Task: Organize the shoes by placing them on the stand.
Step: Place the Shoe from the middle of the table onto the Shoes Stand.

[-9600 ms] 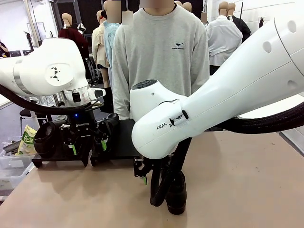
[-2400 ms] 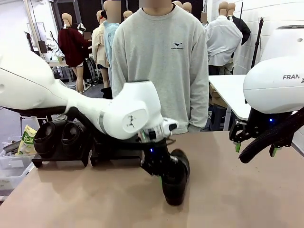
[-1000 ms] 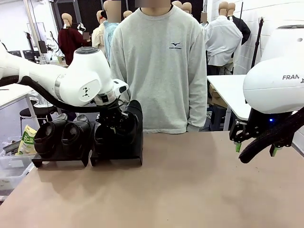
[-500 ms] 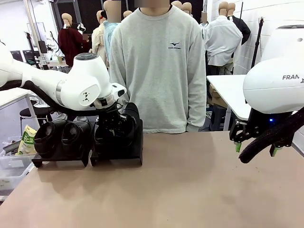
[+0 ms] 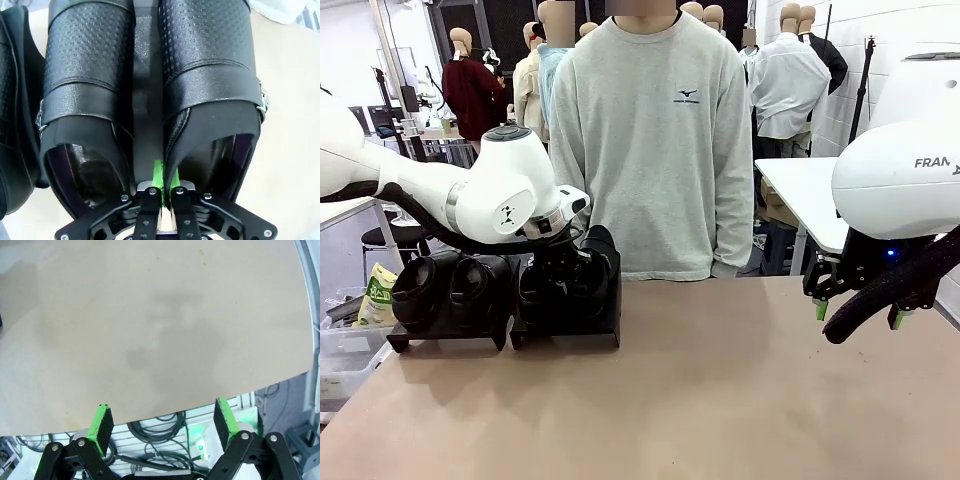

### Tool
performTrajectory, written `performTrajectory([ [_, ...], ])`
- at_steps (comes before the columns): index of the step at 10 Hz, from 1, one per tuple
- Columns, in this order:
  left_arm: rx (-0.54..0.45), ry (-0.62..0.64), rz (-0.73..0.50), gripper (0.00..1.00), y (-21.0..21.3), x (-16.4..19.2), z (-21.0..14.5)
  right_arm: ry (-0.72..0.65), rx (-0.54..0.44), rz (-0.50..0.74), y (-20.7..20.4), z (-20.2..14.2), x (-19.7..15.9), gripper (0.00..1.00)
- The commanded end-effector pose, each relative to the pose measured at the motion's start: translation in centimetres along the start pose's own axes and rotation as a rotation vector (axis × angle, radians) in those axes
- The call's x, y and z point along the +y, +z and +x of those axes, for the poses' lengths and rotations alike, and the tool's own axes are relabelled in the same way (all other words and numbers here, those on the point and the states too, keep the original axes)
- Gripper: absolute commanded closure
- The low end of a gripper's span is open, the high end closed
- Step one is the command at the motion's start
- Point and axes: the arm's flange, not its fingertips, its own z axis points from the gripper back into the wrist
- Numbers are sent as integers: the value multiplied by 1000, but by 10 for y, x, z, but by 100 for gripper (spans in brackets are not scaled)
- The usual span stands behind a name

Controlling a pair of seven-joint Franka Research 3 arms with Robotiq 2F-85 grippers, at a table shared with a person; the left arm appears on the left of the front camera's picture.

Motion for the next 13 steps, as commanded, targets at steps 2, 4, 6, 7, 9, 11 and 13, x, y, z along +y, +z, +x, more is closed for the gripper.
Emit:
performTrajectory([
  [2, -15, 63, 22, 100, -2, 1, 0, 10, 10, 10, 0, 0, -1, 0],
  [4, 1, 74, 17, 65, 1, -1, 1, 10, 10, 10, 0, 0, -1, 0],
  [6, -14, 63, 18, 25, 8, -4, 3, 10, 10, 10, 0, 0, -1, 0],
  [7, -30, 52, 20, 5, 14, -6, 4, 10, 10, 10, 0, 0, -1, 0],
  [9, -64, 47, 11, 0, 29, -10, 5, 10, 10, 10, 0, 0, -1, 0],
  [11, -83, 48, 0, 0, 39, -10, 6, 10, 10, 10, 0, 0, -1, 0],
  [13, -88, 68, -1, 0, 44, -7, 5, 10, 10, 10, 0, 0, -1, 0],
])
